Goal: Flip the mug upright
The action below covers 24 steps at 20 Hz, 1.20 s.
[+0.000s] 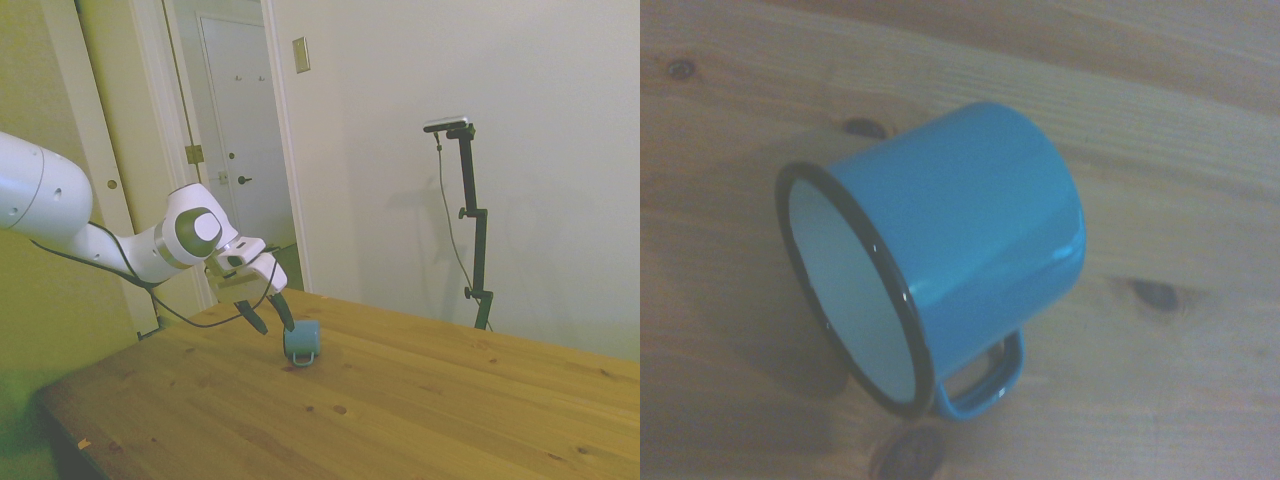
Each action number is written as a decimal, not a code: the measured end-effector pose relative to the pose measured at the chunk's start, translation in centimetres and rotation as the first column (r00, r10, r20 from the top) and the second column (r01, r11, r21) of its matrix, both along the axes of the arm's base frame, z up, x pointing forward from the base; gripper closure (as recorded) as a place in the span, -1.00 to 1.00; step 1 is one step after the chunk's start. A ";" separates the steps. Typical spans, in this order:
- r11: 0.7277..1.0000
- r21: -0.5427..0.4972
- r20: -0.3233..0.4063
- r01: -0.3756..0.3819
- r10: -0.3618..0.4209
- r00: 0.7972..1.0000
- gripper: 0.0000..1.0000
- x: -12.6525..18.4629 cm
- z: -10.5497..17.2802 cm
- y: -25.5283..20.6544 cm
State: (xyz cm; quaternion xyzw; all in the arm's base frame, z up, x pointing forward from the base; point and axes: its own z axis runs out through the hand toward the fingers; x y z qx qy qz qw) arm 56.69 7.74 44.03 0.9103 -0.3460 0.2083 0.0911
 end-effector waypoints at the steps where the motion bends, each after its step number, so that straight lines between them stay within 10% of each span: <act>1: 1.000 -0.019 0.012 -0.014 0.014 1.000 -1.00 0.2 -0.2 0.6; 13: 0.938 -0.344 0.118 -0.049 0.095 0.988 -1.00 1.7 -4.4 6.1; 24: 0.770 -0.633 0.216 0.075 0.083 0.973 -1.00 2.6 -8.8 7.1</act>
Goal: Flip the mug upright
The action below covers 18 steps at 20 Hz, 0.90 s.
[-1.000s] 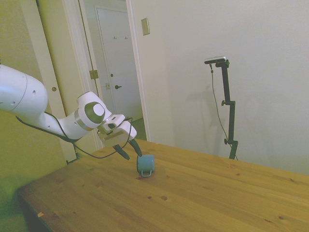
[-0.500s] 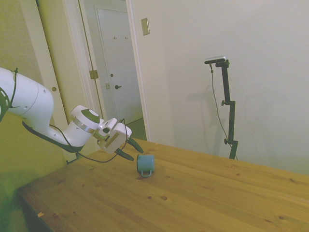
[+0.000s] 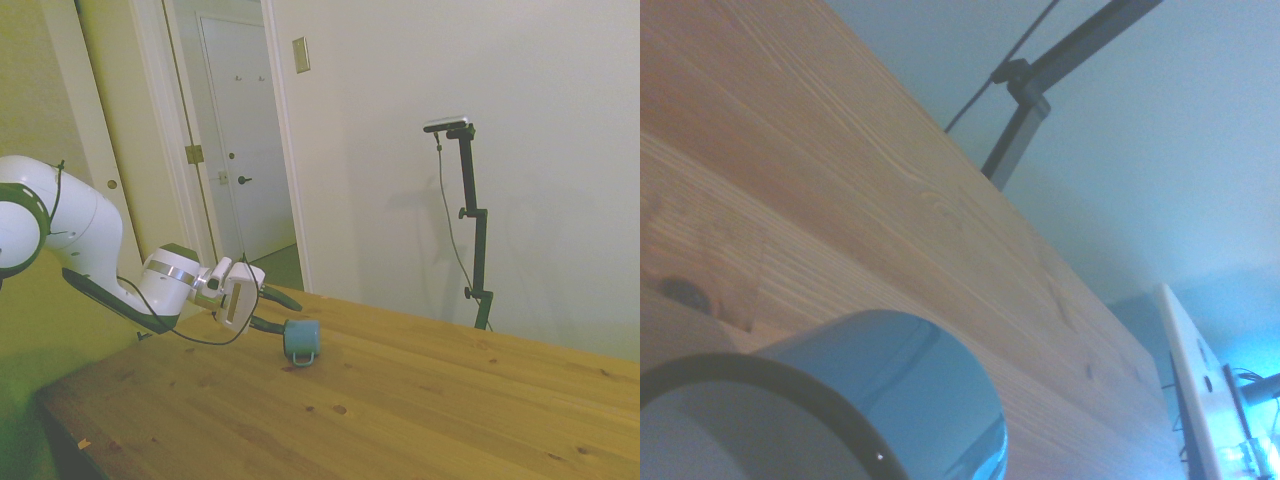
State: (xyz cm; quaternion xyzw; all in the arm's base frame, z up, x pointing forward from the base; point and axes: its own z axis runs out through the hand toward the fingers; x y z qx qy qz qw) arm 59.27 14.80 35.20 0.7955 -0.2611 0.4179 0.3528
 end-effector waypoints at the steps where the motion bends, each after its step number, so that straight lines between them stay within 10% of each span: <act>1: 1.000 -0.017 0.005 0.007 -0.007 1.000 -1.00 0.2 -0.3 -0.2; 7: 0.995 -0.096 0.030 0.038 -0.035 0.999 -1.00 1.3 -1.9 -1.0; 8: 0.994 -0.103 0.034 0.041 -0.037 0.999 1.00 1.5 -2.0 -1.0; 18: 0.993 -0.105 0.047 0.051 -0.046 0.998 1.00 2.1 -1.8 -1.0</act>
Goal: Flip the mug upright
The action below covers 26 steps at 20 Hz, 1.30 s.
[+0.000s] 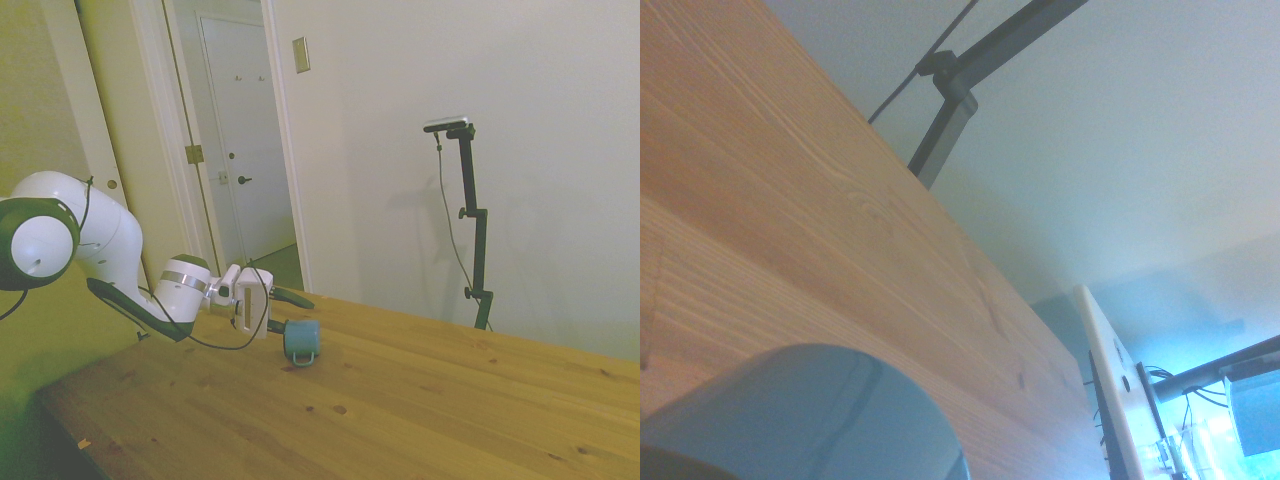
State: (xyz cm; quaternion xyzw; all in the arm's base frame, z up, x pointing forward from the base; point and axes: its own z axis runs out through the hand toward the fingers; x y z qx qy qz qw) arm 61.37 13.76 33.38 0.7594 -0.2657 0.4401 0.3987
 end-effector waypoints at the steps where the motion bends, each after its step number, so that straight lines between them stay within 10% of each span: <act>1: 1.000 0.000 0.000 0.000 0.000 1.000 1.00 0.0 0.0 0.0; 26: 1.000 0.007 0.001 0.018 -0.018 1.000 1.00 0.2 -0.6 -0.8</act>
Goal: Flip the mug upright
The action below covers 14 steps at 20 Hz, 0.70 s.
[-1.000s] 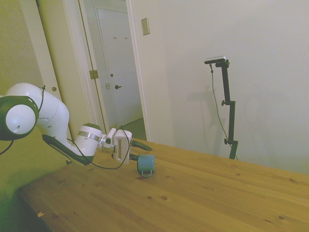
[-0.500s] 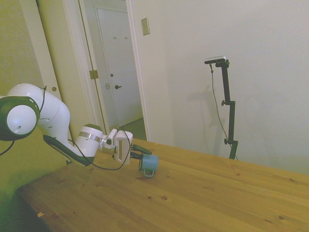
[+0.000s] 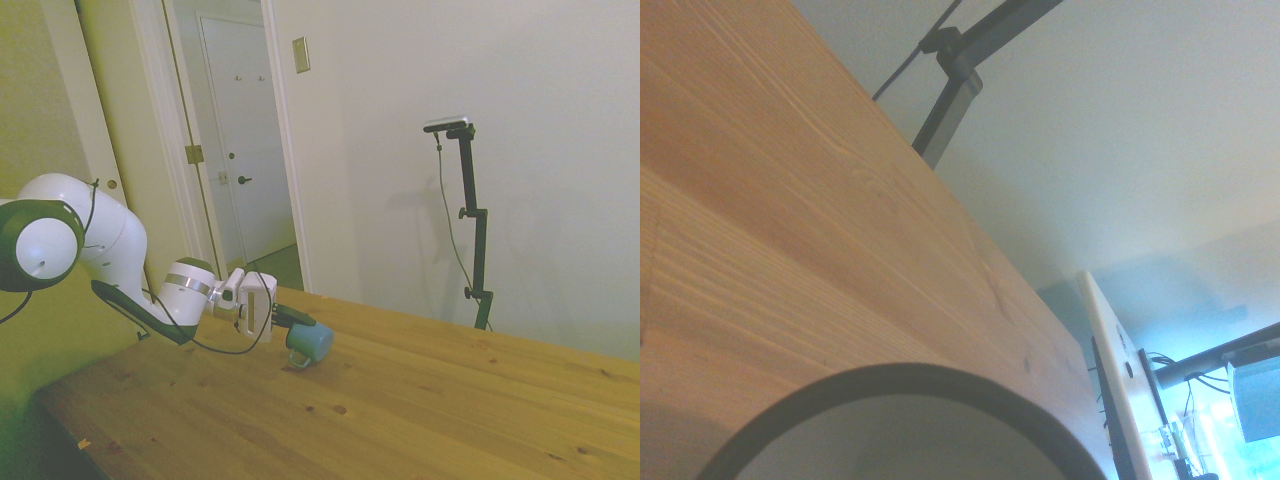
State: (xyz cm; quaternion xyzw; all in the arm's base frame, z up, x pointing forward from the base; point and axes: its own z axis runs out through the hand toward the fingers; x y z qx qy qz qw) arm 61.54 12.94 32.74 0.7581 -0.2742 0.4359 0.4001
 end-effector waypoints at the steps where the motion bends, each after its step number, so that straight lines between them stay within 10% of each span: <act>1: 1.000 0.007 0.007 0.000 0.000 1.000 1.00 0.0 0.4 0.1; 8: 0.961 0.272 0.096 -0.052 0.027 0.995 1.00 -2.5 10.3 1.1; 14: 0.802 0.584 0.125 -0.125 0.063 0.990 1.00 -4.7 15.5 -2.1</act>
